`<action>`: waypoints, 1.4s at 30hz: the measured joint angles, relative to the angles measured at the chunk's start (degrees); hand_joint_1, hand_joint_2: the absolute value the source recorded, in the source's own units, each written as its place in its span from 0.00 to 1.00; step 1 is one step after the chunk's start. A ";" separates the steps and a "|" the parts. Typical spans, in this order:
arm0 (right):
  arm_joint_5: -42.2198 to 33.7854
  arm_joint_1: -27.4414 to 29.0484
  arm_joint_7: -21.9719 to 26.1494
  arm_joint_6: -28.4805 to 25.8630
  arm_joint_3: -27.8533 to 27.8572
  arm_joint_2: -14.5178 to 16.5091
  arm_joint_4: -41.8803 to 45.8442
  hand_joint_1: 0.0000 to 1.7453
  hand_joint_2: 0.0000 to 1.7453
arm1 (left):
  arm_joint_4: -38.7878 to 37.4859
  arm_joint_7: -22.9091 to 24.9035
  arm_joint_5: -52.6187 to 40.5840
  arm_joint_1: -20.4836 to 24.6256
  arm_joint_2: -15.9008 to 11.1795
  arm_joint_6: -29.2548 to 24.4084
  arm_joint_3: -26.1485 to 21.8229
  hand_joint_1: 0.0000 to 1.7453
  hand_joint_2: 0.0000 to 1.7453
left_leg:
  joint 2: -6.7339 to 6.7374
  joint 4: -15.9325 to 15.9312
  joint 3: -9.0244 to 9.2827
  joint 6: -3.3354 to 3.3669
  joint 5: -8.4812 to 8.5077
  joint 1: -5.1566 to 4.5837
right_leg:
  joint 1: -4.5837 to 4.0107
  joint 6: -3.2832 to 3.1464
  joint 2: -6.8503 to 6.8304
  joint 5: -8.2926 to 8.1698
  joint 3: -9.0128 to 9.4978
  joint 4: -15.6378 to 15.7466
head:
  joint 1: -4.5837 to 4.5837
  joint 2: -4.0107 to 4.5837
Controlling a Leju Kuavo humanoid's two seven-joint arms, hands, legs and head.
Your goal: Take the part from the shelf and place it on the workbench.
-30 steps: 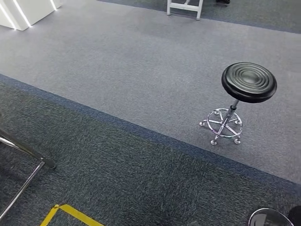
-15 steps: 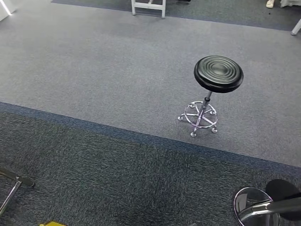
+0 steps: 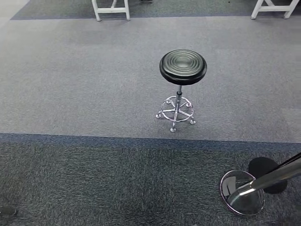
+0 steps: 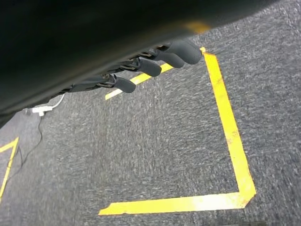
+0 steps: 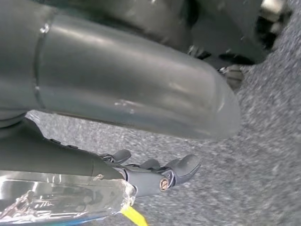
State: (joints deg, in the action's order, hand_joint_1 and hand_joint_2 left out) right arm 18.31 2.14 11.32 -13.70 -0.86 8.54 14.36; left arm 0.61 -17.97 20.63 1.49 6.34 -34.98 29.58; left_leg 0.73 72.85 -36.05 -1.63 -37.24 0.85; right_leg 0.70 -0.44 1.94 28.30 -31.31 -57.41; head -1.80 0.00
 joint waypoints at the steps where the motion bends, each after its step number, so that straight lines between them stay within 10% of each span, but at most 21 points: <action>1: 0.01 0.15 -0.09 -0.02 0.02 0.00 0.01 0.00 0.00 | 0.00 0.00 0.11 -0.10 -0.01 0.00 0.02 0.00 0.00 | -0.13 -0.39 -0.05 0.28 1.19 -0.05 | -0.13 -0.01 0.88 0.00 0.07 -0.01 | 0.01 0.00; 4: -0.03 0.43 -0.28 0.02 0.06 0.06 0.03 0.00 0.00 | -0.02 0.00 0.41 -0.19 -0.09 -0.01 0.11 0.00 0.00 | -2.80 -10.40 3.87 1.78 7.68 -0.31 | -0.42 0.10 3.33 0.01 0.25 -0.10 | -0.02 0.00; 8: -0.10 0.62 -0.32 0.18 0.08 0.17 0.12 0.00 0.00 | -0.07 0.00 0.45 -0.10 -0.18 -0.03 0.32 0.00 0.00 | -4.55 -15.72 5.92 2.55 8.80 -0.55 | -0.19 1.32 5.79 -0.32 -0.66 -0.01 | 0.01 0.00; 13: -0.17 0.79 -0.37 0.15 0.15 0.12 0.20 0.00 0.00 | -0.07 -0.02 0.47 -0.16 -0.07 -0.08 0.41 0.00 0.00 | -0.91 -17.09 6.35 3.29 9.48 -0.25 | -0.24 2.49 -0.69 5.04 -5.70 -9.13 | -0.63 0.00; 16: -0.26 0.90 -0.43 0.19 0.23 0.11 0.34 0.00 0.00 | -0.07 -0.02 0.70 -0.26 -0.03 -0.08 0.45 0.00 0.00 | 1.67 -17.00 6.39 3.22 9.24 -0.33 | -0.01 3.07 -1.59 6.59 -8.54 -15.30 | -0.65 0.00; 19: -0.30 1.10 -0.55 0.22 0.31 0.05 0.48 0.00 0.00 | -0.07 -0.04 0.83 -0.17 0.04 -0.07 0.62 0.00 0.00 | 3.61 -16.91 6.92 2.62 8.77 -0.44 | -0.09 3.11 -4.03 1.63 -2.90 -5.35 | -0.70 0.00; 22: -0.33 0.91 -0.56 0.24 0.33 0.03 0.84 0.00 0.00 | -0.07 -0.05 0.85 -0.05 0.05 -0.05 0.81 0.00 0.00 | 4.99 -16.64 7.40 1.73 8.29 -0.94 | -0.39 2.06 -5.56 0.47 0.17 0.08 | -0.41 0.00; 26: -0.42 1.15 -0.63 0.25 0.47 0.03 0.94 0.00 0.00 | -0.07 -0.10 0.87 0.26 0.02 -0.05 0.92 0.00 0.00 | 3.41 -14.25 6.95 0.58 5.95 -0.54 | -0.13 0.61 -3.31 0.10 -0.03 0.10 | -0.12 0.00; 30: -0.45 0.98 -0.65 0.26 0.66 0.03 0.98 0.00 0.00 | -0.07 -0.11 0.89 -0.07 0.02 -0.05 0.95 0.00 0.00 | 0.09 -0.86 0.73 0.37 -0.51 -0.39 | -0.22 -0.19 -0.56 -0.35 -0.38 0.09 | 0.12 0.00; 32: -0.45 1.16 -0.63 0.32 0.73 0.03 0.98 0.00 0.00 | -0.07 -0.11 0.90 -0.17 0.01 -0.05 0.96 0.00 0.00 | -0.14 -0.86 0.40 0.83 1.36 -0.42 | -0.43 -0.26 1.09 -0.47 -0.41 0.07 | 0.14 0.00; 35: -0.45 1.18 -0.48 0.56 0.76 0.04 0.99 0.00 0.00 | -0.07 -0.11 0.90 -0.18 -0.12 -0.05 1.05 0.00 0.00 | -3.71 -11.41 4.78 2.47 7.65 -0.57 | -0.68 -0.07 3.44 -0.68 -0.42 -0.01 | 0.09 0.00; 37: -0.44 1.09 -0.38 0.67 0.78 0.05 1.03 0.00 0.00 | -0.08 -0.11 0.89 -0.15 -0.22 -0.05 1.20 0.00 0.00 | -5.81 -15.23 6.28 3.01 8.56 -0.66 | -0.60 0.46 4.78 -0.91 -0.90 -0.11 | 0.07 0.00; 39: -0.44 1.21 -0.28 0.72 0.80 0.02 1.08 0.00 0.00 | -0.08 -0.14 0.93 -0.07 -0.20 -0.03 1.34 0.00 0.00 | -4.94 -16.09 6.51 2.96 8.58 -0.61 | -0.41 1.25 5.95 -1.24 -1.56 -0.04 | 0.13 0.00; 42: -0.43 1.32 -0.02 0.68 0.83 -0.12 1.09 0.00 0.00 | -0.08 -0.25 1.03 0.03 -0.16 0.02 1.46 0.00 0.00 | -2.57 -17.32 6.72 3.20 9.39 -0.22 | -0.52 2.06 2.56 1.19 -4.13 -3.78 | -0.28 0.00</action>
State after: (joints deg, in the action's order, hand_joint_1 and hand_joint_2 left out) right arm 17.88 3.46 11.30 -13.03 -0.04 8.42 15.45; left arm 0.54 -18.21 21.66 1.52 6.18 -34.97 31.04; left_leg -1.84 55.53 -29.34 1.57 -27.85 0.62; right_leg 0.18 1.61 4.49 29.49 -35.44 -61.19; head -2.08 0.00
